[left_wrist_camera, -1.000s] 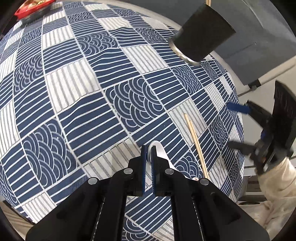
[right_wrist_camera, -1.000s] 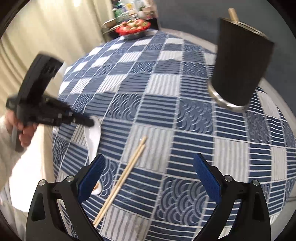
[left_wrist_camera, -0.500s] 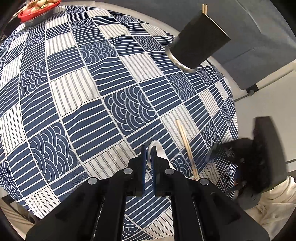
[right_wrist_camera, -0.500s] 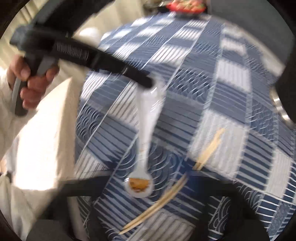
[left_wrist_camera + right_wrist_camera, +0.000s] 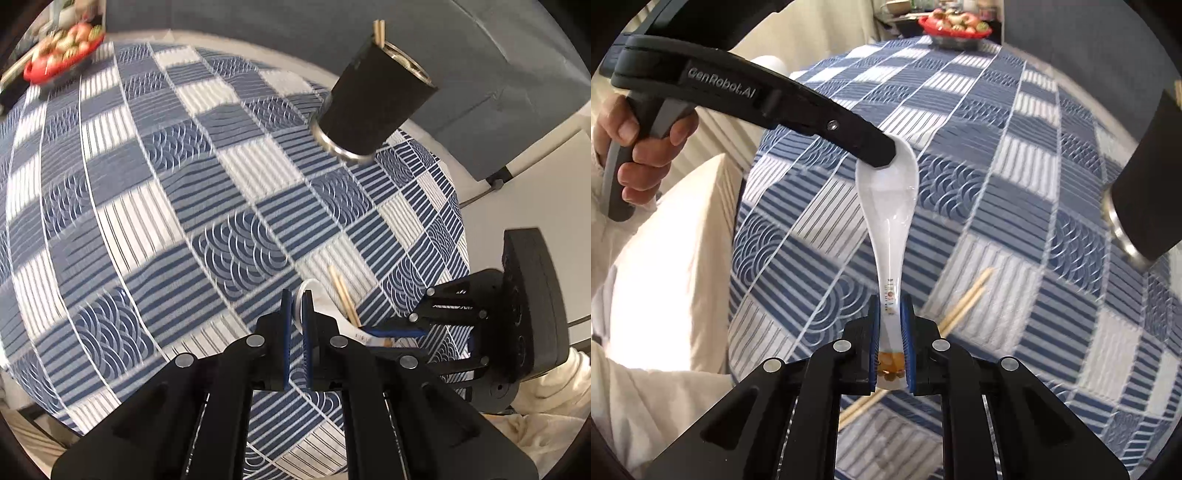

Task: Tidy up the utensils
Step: 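Grasp the spoon's handle end with the right tool while the left tool lifts the bowl, then lower the plain white spoon into the black cup and open both tools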

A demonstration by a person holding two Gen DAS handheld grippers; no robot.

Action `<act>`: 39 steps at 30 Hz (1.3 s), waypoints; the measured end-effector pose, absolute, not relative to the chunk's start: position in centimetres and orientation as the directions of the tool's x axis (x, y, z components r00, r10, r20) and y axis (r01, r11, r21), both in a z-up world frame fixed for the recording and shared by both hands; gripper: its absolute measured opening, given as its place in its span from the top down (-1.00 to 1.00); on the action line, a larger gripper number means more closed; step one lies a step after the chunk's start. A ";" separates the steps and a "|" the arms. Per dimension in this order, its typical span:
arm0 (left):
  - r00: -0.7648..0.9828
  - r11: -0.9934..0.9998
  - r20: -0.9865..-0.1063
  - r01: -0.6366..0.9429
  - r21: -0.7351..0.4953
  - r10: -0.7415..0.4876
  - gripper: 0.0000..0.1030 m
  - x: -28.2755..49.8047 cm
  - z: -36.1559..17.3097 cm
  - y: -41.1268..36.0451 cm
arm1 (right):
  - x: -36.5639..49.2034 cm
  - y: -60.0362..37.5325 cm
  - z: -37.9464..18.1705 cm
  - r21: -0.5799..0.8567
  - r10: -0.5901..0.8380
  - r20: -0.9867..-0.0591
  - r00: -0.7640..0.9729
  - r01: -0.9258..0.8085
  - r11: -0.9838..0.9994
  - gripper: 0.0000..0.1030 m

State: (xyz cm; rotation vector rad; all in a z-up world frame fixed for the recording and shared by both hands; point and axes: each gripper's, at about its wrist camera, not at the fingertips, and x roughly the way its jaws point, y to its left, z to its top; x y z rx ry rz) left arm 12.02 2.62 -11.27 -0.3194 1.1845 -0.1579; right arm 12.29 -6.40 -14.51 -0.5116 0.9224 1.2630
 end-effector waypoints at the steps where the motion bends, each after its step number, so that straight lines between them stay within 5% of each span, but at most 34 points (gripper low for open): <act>1: 0.378 0.948 -0.883 -0.039 -0.316 -0.278 0.89 12.4 -10.8 2.5 | 12.7 -6.4 -14.0 0.141 0.579 -0.814 0.040 -0.954 0.264 0.80; 20: 0.572 0.984 -0.801 0.120 -0.134 -0.179 0.89 21.2 4.9 -1.2 | 21.7 -10.6 -0.8 0.008 0.692 -0.656 0.302 -0.914 0.406 0.79; 39: 0.581 0.972 -0.804 0.234 0.013 -0.129 0.87 29.1 9.4 -5.0 | 29.5 -12.8 1.7 0.010 0.703 -0.582 0.409 -0.861 0.509 0.79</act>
